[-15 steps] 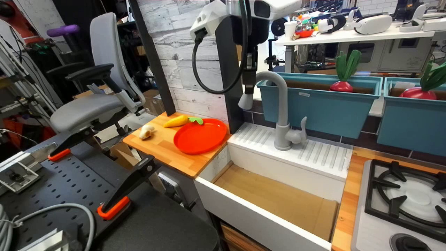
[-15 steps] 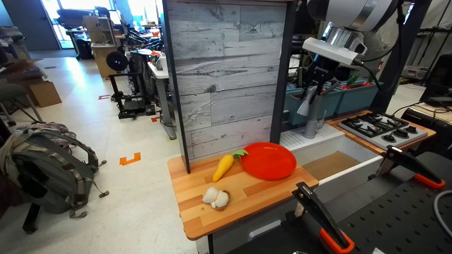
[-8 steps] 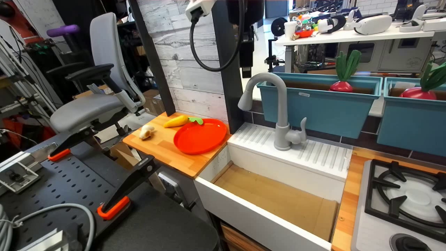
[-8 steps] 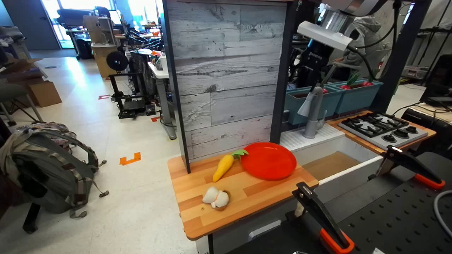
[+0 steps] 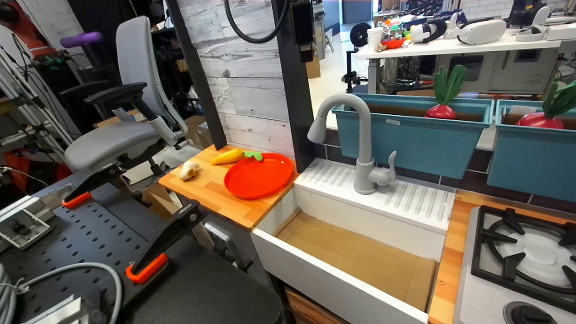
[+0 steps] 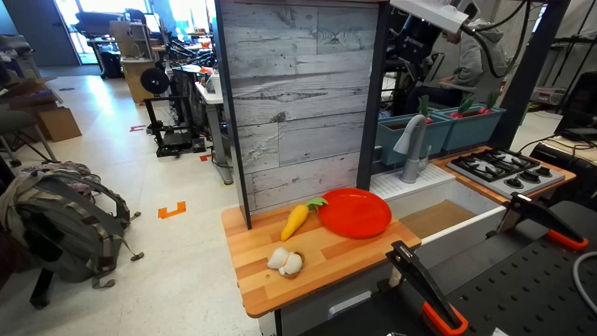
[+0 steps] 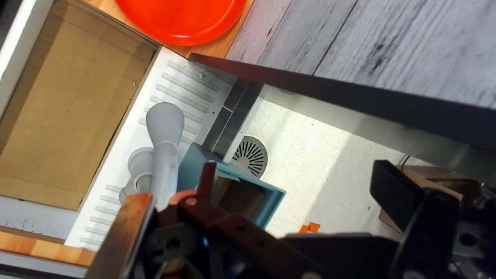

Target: Push the faucet to the left side of the sink

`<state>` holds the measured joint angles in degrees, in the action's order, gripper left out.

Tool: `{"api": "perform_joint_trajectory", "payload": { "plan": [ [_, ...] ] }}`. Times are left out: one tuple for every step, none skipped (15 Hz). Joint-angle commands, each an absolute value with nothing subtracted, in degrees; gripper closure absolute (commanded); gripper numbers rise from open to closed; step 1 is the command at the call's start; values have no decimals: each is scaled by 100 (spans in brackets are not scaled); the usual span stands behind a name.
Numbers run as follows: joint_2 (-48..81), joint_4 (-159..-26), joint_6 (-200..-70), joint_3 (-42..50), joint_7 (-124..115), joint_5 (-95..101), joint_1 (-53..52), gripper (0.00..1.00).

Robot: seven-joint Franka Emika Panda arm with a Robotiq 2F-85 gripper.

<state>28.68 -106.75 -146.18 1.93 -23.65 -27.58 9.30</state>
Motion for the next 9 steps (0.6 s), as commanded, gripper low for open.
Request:
{"api": "perform_joint_trajectory", "payload": {
  "plan": [
    [2084, -11472, -14569, 297, -2191, -2743, 892, 0],
    [1898, -11681, -14578, 338, -2159, -2713, 887, 0],
    [1724, -11874, -14585, 357, -2080, -2710, 901, 0],
    [1492, -12125, -14604, 348, -1916, -2749, 930, 0],
    [1290, -12320, -14582, 342, -1744, -2769, 946, 0],
    [1085, -12530, -14606, 338, -1569, -2776, 945, 0],
    [830, -12772, -14632, 337, -1383, -2726, 916, 0],
    [586, -12990, -14639, 335, -1185, -2664, 884, 0],
    [312, -13209, -14623, 329, -969, -2606, 853, 0]
  ]
}}
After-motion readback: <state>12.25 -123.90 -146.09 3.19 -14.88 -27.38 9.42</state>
